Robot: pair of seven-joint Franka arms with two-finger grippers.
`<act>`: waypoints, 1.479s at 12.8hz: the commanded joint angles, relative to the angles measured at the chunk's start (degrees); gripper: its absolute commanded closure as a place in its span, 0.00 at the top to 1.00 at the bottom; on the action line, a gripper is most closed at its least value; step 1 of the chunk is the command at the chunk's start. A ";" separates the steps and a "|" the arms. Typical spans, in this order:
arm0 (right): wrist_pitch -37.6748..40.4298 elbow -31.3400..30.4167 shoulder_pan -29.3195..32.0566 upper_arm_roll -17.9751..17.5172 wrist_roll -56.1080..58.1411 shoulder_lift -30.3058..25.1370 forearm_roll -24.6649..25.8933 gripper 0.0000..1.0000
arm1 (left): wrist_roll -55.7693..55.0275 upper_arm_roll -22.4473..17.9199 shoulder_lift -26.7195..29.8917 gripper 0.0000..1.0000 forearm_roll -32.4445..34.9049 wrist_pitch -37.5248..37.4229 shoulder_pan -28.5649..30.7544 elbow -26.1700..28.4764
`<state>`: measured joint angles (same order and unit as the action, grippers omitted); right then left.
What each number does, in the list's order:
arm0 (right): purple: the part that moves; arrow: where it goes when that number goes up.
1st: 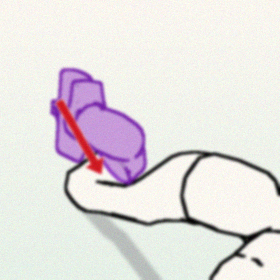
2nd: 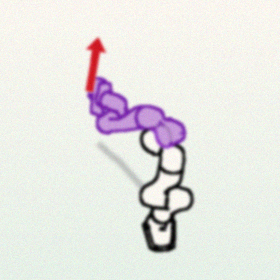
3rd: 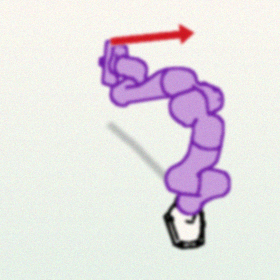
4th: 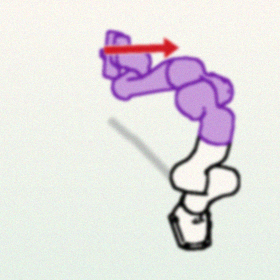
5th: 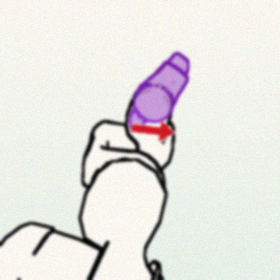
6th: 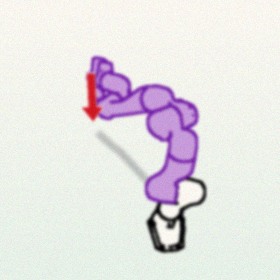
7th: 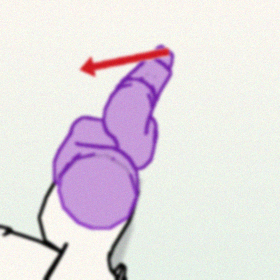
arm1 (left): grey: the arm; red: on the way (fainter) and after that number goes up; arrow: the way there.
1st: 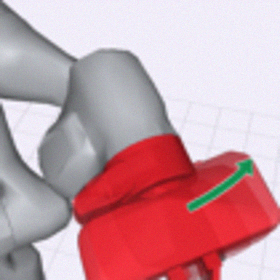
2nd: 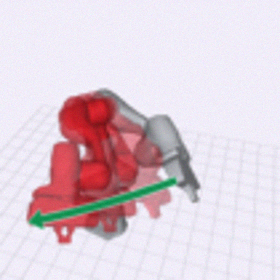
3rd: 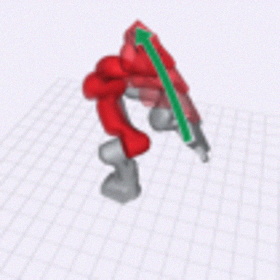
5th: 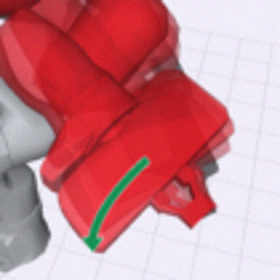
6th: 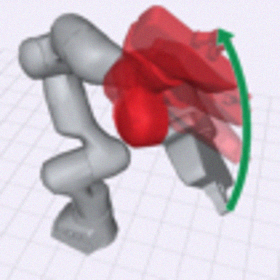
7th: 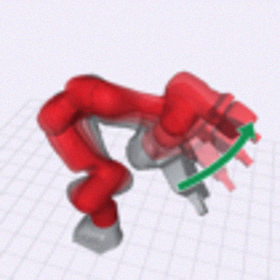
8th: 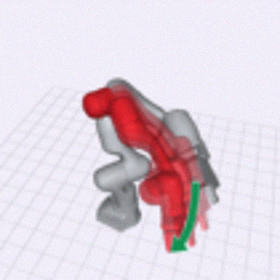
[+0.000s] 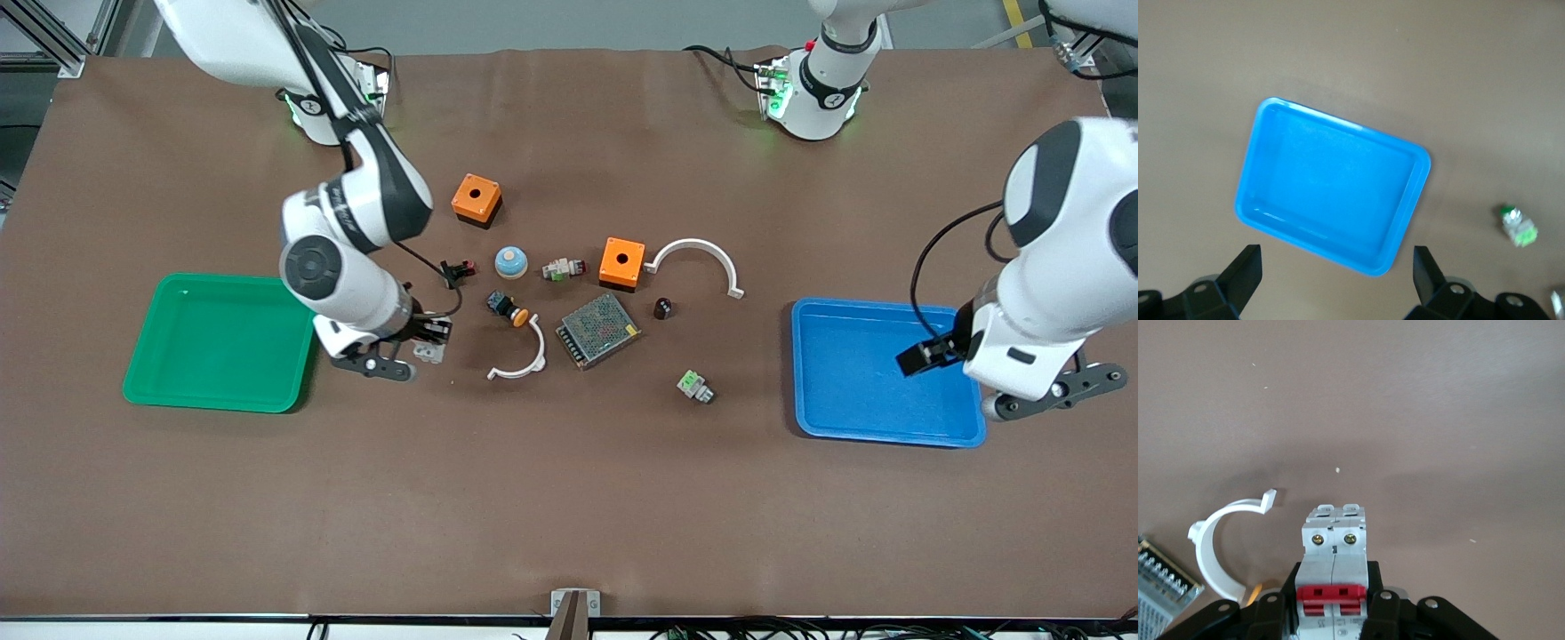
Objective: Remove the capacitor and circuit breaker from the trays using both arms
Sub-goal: 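Carry the breaker toward the white arc while the left gripper withdraws, then lower the breaker beside the white arc, open the right gripper, withdraw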
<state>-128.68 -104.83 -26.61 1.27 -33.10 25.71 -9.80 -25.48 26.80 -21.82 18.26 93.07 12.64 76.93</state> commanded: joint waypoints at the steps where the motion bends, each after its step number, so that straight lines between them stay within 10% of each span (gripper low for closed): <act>1: -3.24 0.15 -1.25 0.75 -2.76 2.15 0.91 0.14 | 7.54 0.44 3.61 1.00 -0.77 -2.54 2.12 -0.91; 3: -3.68 0.76 -1.34 0.67 -2.76 3.38 3.55 0.14 | 8.34 -0.95 8.79 1.00 -5.84 -4.28 2.66 0.75; 9: -6.32 2.17 -1.96 0.67 -2.68 6.28 3.56 0.15 | 17.56 -25.71 19.52 1.00 -18.33 -8.61 -12.44 9.53; 17: -6.40 4.81 -2.84 0.67 -2.50 9.98 4.00 0.19 | 18.01 -21.00 25.86 1.00 -18.70 -5.19 -10.69 16.93; 18: -6.32 4.98 -2.84 0.67 -2.50 9.98 4.61 0.41 | 18.10 -21.35 25.60 1.00 -18.70 -4.92 -11.40 16.85; 19: -6.23 5.07 -2.84 0.67 -2.50 9.89 4.79 0.93 | 18.01 -21.01 25.95 1.00 -18.70 -5.00 -11.41 17.37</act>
<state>-135.11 -100.94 -28.81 1.41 -34.51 35.33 -6.26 -7.88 5.59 2.17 0.46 86.70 1.29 91.78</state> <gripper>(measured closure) 0.590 0.000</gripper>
